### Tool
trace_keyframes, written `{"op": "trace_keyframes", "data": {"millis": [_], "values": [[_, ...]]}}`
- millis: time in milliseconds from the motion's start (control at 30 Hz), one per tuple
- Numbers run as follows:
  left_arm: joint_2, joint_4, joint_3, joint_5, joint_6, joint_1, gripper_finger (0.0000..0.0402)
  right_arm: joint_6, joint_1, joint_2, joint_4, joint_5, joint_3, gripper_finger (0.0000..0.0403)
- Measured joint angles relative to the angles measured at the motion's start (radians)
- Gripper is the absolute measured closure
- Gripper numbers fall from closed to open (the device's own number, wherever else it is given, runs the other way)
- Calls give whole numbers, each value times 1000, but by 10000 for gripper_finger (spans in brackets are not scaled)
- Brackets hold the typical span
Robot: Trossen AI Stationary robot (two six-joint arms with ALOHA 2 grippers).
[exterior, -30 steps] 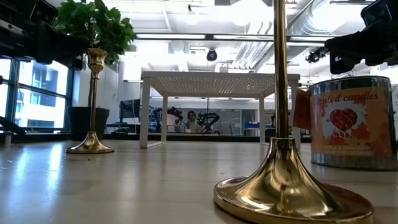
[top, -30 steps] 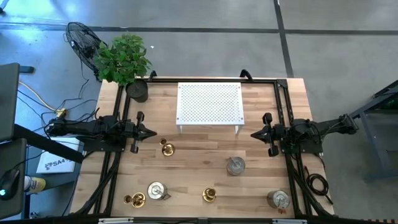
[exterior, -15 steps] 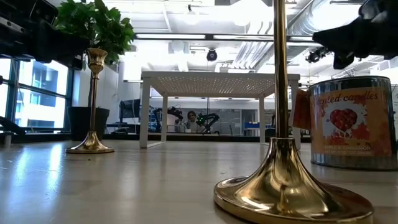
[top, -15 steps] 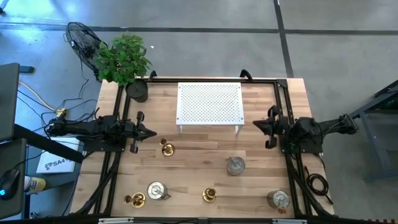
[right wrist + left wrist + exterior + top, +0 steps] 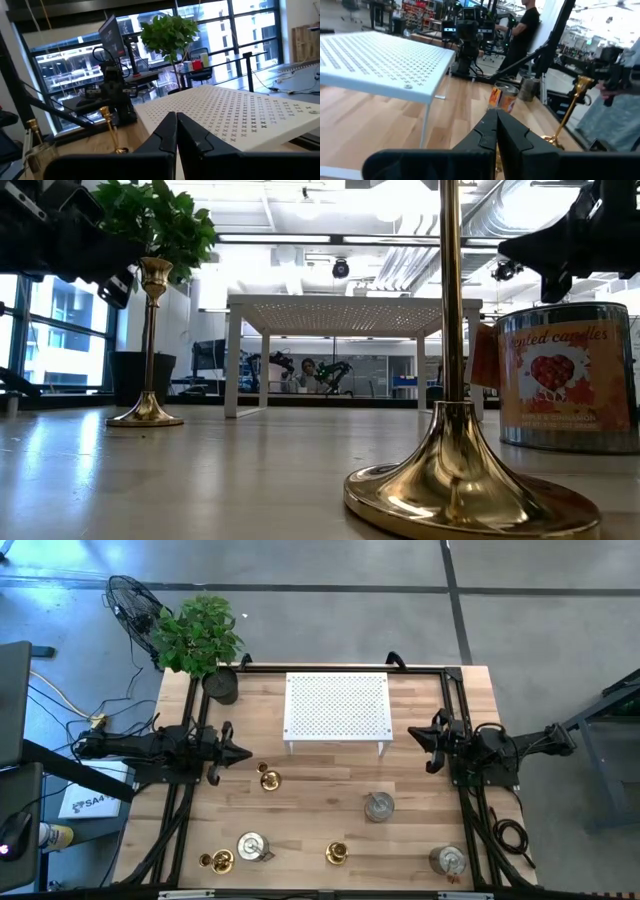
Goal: Pick & Place candle stick holders
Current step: Put the top gold candle holder on the shelf
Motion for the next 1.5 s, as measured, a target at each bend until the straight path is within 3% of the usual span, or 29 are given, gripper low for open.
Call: {"op": "trace_keyframes", "data": {"millis": [333, 633, 767, 1000, 1267, 1500], "values": [[0, -3, 0, -37, 29, 0, 400, 18, 0, 0, 2, -5, 0, 402], [0, 92, 11, -112, -52, 0, 401, 256, 0, 0, 12, -2, 0, 402], [2, 83, 77, -214, -125, 1, 401, 320, 0, 0, 96, 15, 0, 401], [8, 69, 228, -209, -134, 0, 396, 226, 0, 0, 227, -17, 0, 373], [70, -35, 398, -279, -214, 0, 309, 239, 0, 0, 228, -17, 0, 333], [184, -63, 529, -259, -106, 0, 224, 192, 0, 0, 248, -47, 70, 307]]}}
